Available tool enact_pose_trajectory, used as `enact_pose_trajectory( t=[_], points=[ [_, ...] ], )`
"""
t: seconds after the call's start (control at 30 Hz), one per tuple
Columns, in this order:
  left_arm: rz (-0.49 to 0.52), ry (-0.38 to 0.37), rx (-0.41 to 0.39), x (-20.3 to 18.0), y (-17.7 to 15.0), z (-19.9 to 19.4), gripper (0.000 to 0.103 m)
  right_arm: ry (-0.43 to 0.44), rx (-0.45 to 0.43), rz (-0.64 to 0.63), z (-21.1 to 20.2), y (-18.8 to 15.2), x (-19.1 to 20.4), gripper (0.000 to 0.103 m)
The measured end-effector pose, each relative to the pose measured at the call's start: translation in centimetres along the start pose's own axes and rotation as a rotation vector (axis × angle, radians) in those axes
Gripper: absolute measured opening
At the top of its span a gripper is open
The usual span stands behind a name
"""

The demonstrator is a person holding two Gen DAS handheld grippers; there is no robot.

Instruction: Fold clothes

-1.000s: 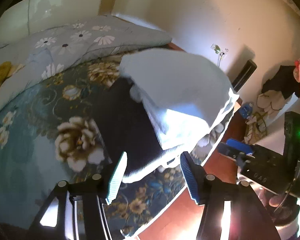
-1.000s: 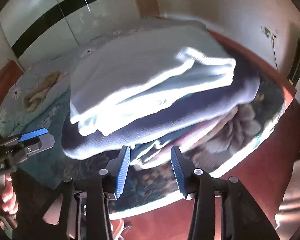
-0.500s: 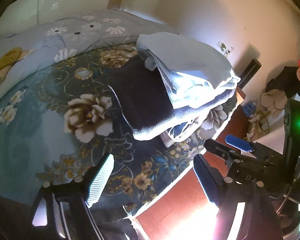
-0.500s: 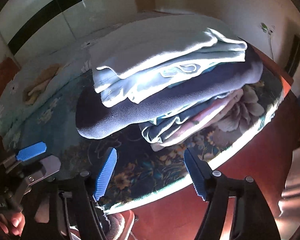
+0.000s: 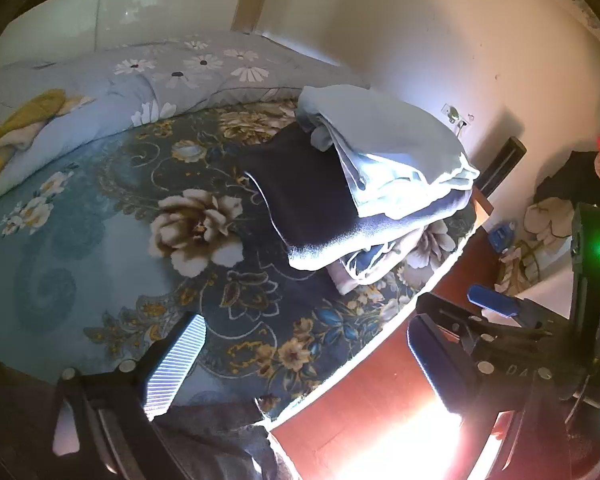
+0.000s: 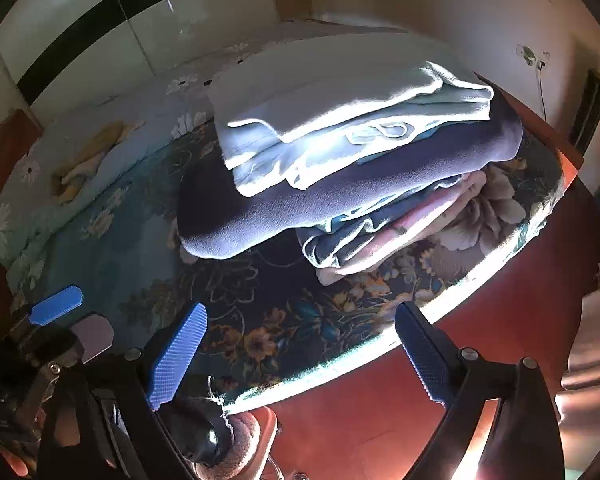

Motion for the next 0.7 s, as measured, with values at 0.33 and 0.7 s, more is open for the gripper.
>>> enact_pose_trajectory(
  t=[0.33,0.7],
  points=[
    [0.014,-0.011,0.003,-0.3,-0.7,-0.8,0.103,-0.08,-0.042,-0.057,-1.3,0.1,0.4,0.103],
    [-0.008,-0.002,-0.032,0.4,-0.1,-1.8,0.103,-0.104,-0.061,-0.093,-2.0,0.7,1.6,0.103]
  ],
)
Point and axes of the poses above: each gripper's, at about its wrist camera, not at the fingertips, and z roughly the way its jaws point, x to its left, y to its top, the point moved 8 cm from there along z, roughly the way its jaws point, and after that the axes turned 10 degrees about -z, right-handed, at the moved point
